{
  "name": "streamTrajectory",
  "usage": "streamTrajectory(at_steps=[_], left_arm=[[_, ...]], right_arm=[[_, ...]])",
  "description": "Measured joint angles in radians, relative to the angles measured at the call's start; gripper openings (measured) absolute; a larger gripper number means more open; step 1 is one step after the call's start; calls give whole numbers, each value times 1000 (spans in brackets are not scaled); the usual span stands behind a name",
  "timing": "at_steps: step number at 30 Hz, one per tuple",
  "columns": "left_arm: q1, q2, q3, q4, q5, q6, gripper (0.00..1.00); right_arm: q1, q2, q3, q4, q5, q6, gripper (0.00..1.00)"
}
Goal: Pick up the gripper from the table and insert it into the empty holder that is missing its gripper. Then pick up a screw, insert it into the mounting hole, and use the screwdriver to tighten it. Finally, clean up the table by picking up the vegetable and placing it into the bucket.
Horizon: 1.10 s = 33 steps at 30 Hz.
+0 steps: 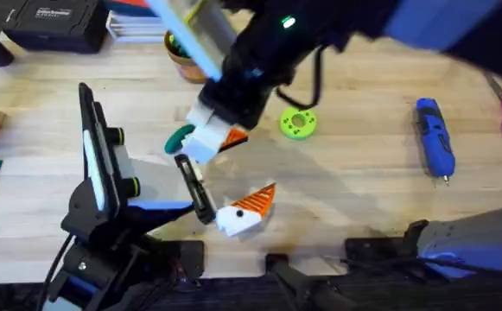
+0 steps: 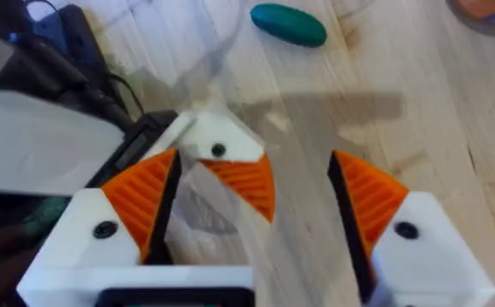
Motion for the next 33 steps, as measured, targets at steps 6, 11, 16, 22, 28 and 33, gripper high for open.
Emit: streamTrajectory(at_steps=[6,11,16,22,28,33], left_arm=[[0,0,0,0,0,0,985],[0,0,0,0,0,1,985],[0,0,0,0,0,1,985],[0,0,0,0,0,3,985],[0,0,0,0,0,5,623],[0,0,0,0,0,11,12]], right_arm=[[-128,-137,-11,-75,-72,10,992],[-261,-325,-195,-50,-150,23,994],[-368,-541,-411,-32,-242,28,994],[-456,-773,-515,-90,-354,1,994],[-461,-887,-527,-129,-409,-70,994],[-461,-890,-529,-129,-413,-89,994]])
